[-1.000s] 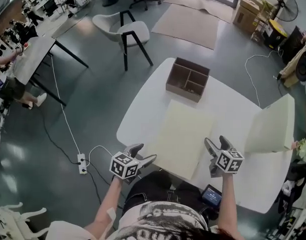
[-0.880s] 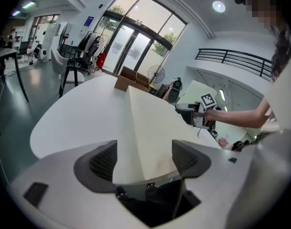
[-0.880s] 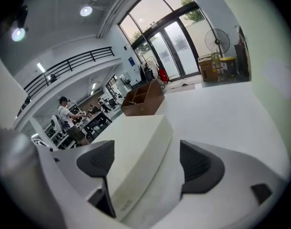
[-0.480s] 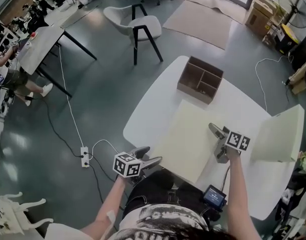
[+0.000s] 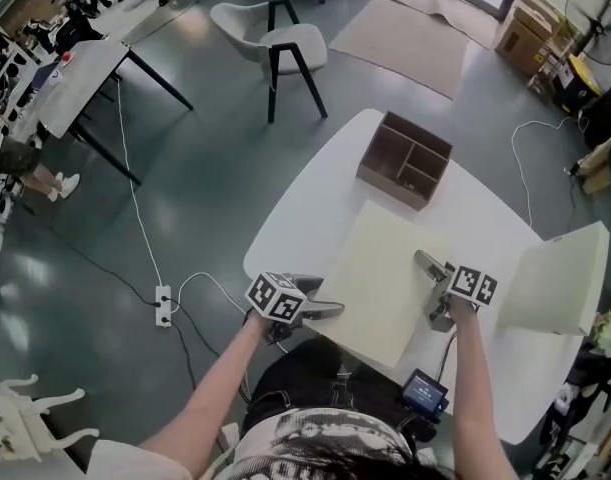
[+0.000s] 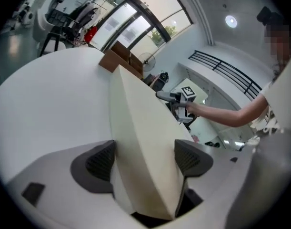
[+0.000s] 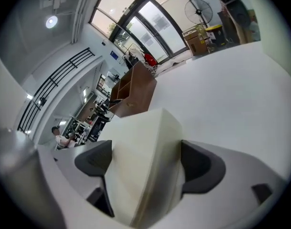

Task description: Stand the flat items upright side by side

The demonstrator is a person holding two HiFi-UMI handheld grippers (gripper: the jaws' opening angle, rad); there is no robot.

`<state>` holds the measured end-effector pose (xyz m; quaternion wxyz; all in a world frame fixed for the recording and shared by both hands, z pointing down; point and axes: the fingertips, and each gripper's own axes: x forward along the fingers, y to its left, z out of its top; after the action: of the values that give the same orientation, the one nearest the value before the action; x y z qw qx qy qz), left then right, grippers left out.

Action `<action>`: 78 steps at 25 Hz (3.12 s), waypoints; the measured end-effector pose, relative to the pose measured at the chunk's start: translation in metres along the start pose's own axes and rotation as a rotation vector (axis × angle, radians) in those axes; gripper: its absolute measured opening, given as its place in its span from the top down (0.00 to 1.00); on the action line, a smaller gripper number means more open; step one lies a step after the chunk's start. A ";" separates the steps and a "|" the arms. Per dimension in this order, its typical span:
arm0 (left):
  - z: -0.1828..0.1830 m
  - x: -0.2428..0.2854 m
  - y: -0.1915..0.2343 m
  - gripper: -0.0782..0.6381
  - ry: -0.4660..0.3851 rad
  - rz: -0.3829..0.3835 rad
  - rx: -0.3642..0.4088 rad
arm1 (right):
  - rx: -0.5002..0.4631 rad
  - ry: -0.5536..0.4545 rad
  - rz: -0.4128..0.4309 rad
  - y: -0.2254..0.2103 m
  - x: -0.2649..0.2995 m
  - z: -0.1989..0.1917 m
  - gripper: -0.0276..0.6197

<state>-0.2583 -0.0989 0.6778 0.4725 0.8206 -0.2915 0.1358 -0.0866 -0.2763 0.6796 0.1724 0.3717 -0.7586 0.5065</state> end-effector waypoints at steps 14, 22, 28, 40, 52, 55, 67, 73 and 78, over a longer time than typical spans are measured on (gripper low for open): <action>0.023 0.015 -0.016 0.29 0.103 -0.002 0.349 | -0.036 -0.178 0.032 0.028 -0.034 0.037 0.34; 0.055 0.021 -0.030 0.29 0.046 -0.014 0.510 | -0.094 -0.359 0.083 0.056 -0.093 0.076 0.40; 0.081 0.028 -0.039 0.29 0.014 -0.014 0.627 | -0.212 -0.476 0.140 0.094 -0.140 0.102 0.45; 0.130 0.038 -0.042 0.30 0.003 0.236 1.016 | -0.485 -0.524 0.218 0.138 -0.211 0.081 0.48; 0.144 0.053 -0.037 0.30 0.027 0.284 1.162 | -0.645 -0.507 0.196 0.137 -0.230 0.037 0.49; 0.143 0.050 -0.035 0.30 0.025 0.295 1.162 | -0.699 -0.478 0.229 0.143 -0.229 0.024 0.49; 0.135 0.047 -0.033 0.30 -0.023 0.283 1.048 | -0.678 -0.332 0.232 0.116 -0.180 -0.032 0.43; 0.138 0.048 -0.034 0.30 -0.077 0.262 0.956 | -0.695 -0.423 0.084 0.118 -0.184 -0.040 0.46; 0.143 0.044 -0.050 0.30 -0.180 0.206 0.835 | -0.646 -0.515 -0.103 0.107 -0.200 -0.046 0.49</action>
<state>-0.2006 -0.2174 0.5904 0.0570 0.9163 -0.3321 0.2164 -0.0383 -0.1348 0.5031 0.1100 0.4507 -0.8772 0.1239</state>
